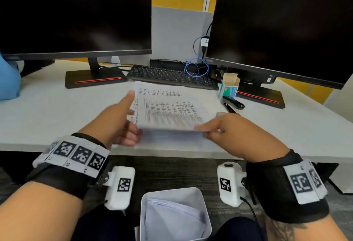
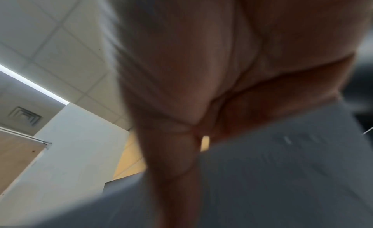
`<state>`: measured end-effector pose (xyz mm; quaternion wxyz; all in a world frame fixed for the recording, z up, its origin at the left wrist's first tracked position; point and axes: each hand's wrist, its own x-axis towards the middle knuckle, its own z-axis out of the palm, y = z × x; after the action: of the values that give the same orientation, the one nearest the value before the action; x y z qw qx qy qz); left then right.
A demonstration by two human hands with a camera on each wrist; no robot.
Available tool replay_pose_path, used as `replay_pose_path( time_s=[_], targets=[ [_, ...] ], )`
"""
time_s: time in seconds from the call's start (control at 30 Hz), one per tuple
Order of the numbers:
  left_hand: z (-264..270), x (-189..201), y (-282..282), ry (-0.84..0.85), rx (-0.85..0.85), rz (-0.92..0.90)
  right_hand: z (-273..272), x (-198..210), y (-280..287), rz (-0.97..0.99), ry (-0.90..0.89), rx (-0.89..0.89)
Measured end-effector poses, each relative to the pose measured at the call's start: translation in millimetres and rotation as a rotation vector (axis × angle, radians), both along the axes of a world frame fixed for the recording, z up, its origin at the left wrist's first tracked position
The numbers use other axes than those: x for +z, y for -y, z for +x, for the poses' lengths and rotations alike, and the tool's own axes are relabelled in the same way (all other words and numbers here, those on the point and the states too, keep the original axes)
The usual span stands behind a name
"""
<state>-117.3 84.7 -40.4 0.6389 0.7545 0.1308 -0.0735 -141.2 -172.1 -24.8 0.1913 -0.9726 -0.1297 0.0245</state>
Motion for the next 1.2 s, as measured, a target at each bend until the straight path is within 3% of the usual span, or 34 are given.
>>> replay_pose_path(
  time_s=[0.07,0.13,0.2,0.33,0.43,0.63,0.8,0.87,1.03,1.2],
  targets=[
    [-2.7,-7.5,5.7,-0.056,-0.082,-0.202,-9.1,3.9,2.4,-0.012,-0.176,0.075],
    [-1.5,-16.5,10.7,0.005,-0.054,-0.267,-14.6,6.4,1.2,-0.040,-0.248,0.089],
    [1.1,-21.7,13.6,0.051,-0.040,-0.280,-13.5,5.7,-1.3,-0.018,-0.221,0.032],
    [-3.5,-19.6,17.1,0.024,-0.190,-0.325,-0.8,-7.5,-1.3,0.076,-0.076,-0.147],
    [-6.8,-19.8,20.9,0.010,-0.255,-0.316,4.4,-16.4,-0.2,0.090,-0.151,-0.174],
    [6.1,-22.5,25.2,0.118,-0.003,-0.460,6.7,-22.4,0.4,0.089,-0.166,-0.183],
    [3.9,-22.7,17.1,0.169,-0.166,-0.468,9.8,-21.6,8.2,0.197,0.028,-0.264],
    [0.4,-21.9,18.1,0.129,-0.186,-0.487,9.7,-22.9,8.4,0.183,-0.038,-0.250],
    [6.1,-21.3,18.2,0.116,0.022,-0.489,7.1,-28.3,1.5,0.171,-0.169,-0.228],
    [10.7,-4.2,0.0,0.240,0.129,-0.522,8.7,-13.1,16.8,0.284,0.097,-0.378]
  ],
)
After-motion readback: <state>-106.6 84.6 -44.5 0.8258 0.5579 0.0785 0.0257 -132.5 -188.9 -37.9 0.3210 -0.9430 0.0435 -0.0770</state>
